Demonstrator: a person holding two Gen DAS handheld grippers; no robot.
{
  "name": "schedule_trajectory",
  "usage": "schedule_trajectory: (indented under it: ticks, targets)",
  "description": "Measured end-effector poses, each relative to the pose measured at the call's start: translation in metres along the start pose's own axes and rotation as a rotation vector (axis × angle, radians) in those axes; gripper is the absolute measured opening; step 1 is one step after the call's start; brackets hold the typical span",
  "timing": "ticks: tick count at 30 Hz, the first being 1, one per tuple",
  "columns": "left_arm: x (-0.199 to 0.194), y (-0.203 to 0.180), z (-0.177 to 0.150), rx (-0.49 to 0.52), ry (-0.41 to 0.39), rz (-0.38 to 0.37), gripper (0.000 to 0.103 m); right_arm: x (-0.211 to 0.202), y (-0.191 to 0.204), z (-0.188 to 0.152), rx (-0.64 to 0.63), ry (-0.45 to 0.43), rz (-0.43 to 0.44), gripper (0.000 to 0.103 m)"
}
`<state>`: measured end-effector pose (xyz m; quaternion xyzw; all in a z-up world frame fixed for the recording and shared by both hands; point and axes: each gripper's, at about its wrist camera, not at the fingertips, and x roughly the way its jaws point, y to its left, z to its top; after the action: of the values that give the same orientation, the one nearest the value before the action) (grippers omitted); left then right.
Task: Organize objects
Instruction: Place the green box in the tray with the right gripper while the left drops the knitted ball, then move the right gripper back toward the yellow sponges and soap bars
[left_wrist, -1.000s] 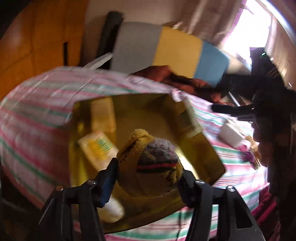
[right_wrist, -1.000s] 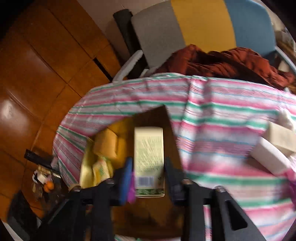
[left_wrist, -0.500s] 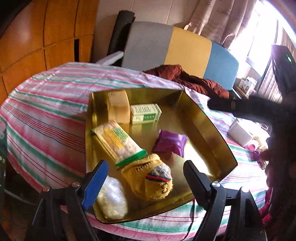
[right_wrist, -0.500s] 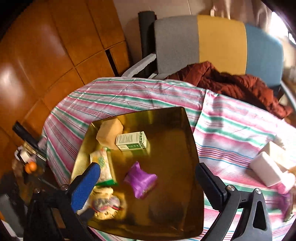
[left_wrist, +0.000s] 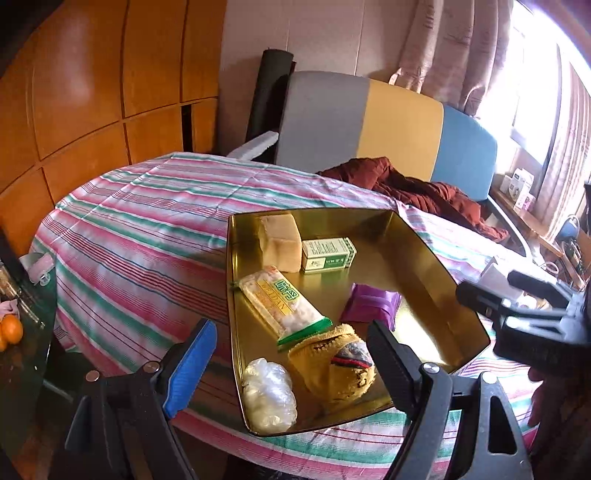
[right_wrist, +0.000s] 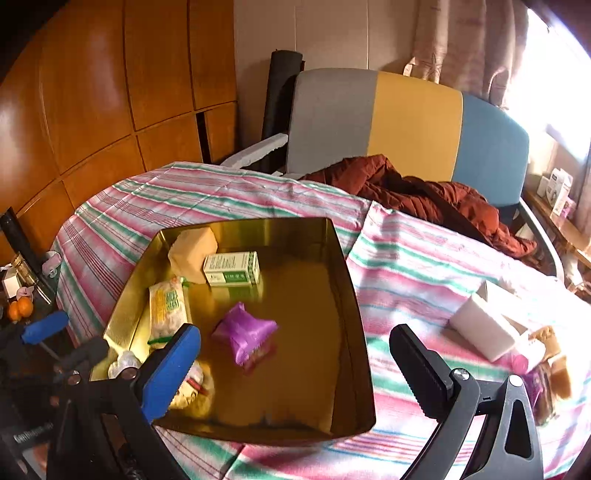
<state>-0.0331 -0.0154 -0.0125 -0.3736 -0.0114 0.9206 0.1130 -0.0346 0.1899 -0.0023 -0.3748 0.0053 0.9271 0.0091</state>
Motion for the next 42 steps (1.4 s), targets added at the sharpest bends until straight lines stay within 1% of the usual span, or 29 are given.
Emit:
schedule_trajectory:
  ticks: [4,10,14,17,23,27,32,36,42]
  targets:
    - [-0.004,-0.004,0.001,0.015,-0.014,0.005,0.084,0.0,0.0,-0.01,0.006,0.004,-0.01,0.103]
    - [-0.006,-0.01,0.001,0.033,-0.011,0.001,0.084,0.0,0.002,-0.017,-0.007,0.005,-0.025,0.103]
    - [-0.006,-0.013,0.0,0.028,0.0,-0.052,0.084,-0.002,-0.001,-0.019,-0.005,0.002,-0.03,0.103]
    - [-0.006,-0.018,-0.001,0.043,0.006,-0.059,0.084,-0.003,-0.005,-0.02,0.006,0.003,-0.034,0.103]
    - [0.001,-0.022,-0.003,0.052,0.044,-0.075,0.084,-0.003,-0.015,-0.023,0.03,0.006,-0.042,0.103]
    - [0.002,-0.025,-0.004,0.062,0.047,-0.084,0.084,-0.002,-0.023,-0.026,0.05,0.013,-0.047,0.103]
    - [-0.001,-0.034,-0.002,0.094,0.027,-0.077,0.084,-0.002,-0.037,-0.03,0.081,0.02,-0.064,0.103]
    - [-0.002,-0.042,-0.001,0.121,0.026,-0.091,0.084,-0.003,-0.052,-0.033,0.109,0.028,-0.082,0.103]
    - [-0.002,-0.058,0.004,0.166,0.028,-0.125,0.084,-0.008,-0.095,-0.037,0.187,0.051,-0.127,0.103]
